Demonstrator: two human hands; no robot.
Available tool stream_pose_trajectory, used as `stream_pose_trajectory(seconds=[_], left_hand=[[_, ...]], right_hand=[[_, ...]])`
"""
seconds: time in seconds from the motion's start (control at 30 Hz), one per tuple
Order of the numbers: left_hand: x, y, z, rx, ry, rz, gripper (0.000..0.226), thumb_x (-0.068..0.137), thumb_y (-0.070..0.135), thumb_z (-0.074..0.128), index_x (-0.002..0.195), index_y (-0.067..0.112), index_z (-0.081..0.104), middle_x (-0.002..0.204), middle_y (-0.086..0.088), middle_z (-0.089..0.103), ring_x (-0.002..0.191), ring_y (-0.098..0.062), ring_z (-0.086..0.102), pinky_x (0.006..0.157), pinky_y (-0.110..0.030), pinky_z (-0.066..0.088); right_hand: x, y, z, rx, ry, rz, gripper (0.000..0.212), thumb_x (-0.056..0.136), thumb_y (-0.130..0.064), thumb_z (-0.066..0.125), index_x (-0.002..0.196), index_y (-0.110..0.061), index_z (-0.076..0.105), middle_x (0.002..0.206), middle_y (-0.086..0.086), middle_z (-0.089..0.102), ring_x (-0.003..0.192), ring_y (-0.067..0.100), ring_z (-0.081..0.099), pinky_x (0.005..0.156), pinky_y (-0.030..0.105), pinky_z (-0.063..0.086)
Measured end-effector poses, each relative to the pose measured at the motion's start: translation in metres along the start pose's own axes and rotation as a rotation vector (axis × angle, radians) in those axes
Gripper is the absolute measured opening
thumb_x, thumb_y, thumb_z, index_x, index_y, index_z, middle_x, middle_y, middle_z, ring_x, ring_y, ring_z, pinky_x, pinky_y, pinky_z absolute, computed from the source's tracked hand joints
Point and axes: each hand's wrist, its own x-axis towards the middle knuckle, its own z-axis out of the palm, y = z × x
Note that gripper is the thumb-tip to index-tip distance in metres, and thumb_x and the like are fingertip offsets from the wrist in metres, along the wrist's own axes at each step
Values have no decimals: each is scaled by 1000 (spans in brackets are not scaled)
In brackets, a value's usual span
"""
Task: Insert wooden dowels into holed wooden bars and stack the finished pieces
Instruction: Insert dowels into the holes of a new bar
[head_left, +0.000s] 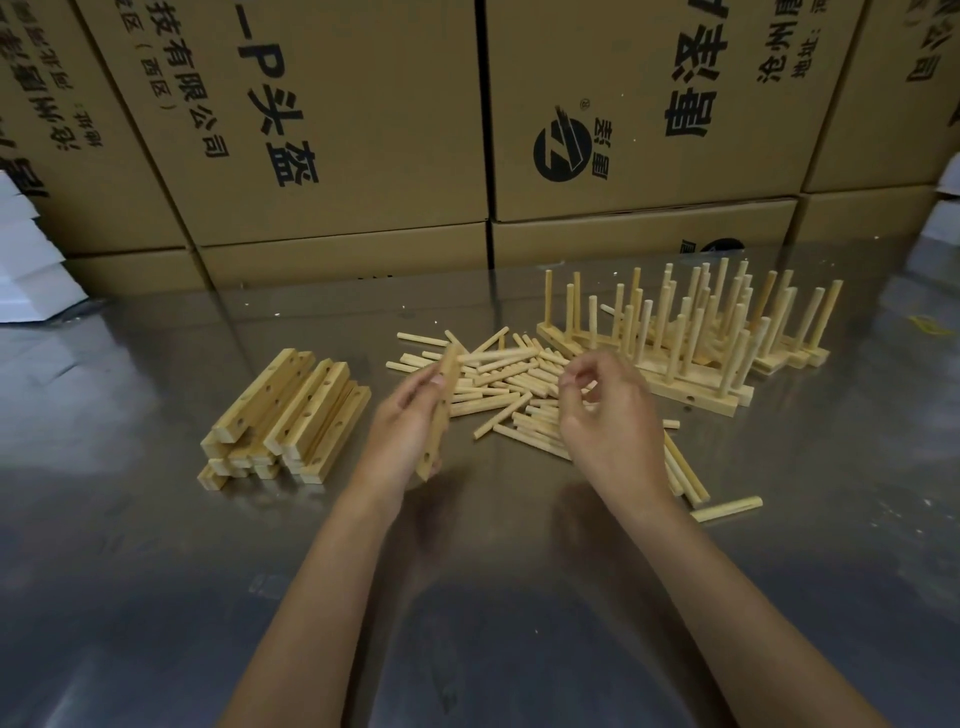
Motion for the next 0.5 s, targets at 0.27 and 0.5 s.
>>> stream_pose_trajectory(seconds=[0.27, 0.5], left_hand=[[7, -1, -12, -182, 88, -140, 25, 101, 39, 51, 94, 19, 65, 59, 3, 57, 45, -10, 47, 41, -22, 40], [8, -3, -8, -224, 1, -173, 27, 104, 33, 44, 102, 16, 65, 66, 2, 60, 47, -11, 42, 39, -23, 37]], right_hand=[[-19, 3, 18, -454, -453, -150, 7, 89, -24, 58, 93, -25, 64, 105, -7, 55, 110, 15, 43, 94, 34, 34], [-18, 0, 17, -446, -485, -149, 12, 90, -21, 56, 99, -24, 63, 97, -6, 62, 108, 17, 47, 90, 35, 31]])
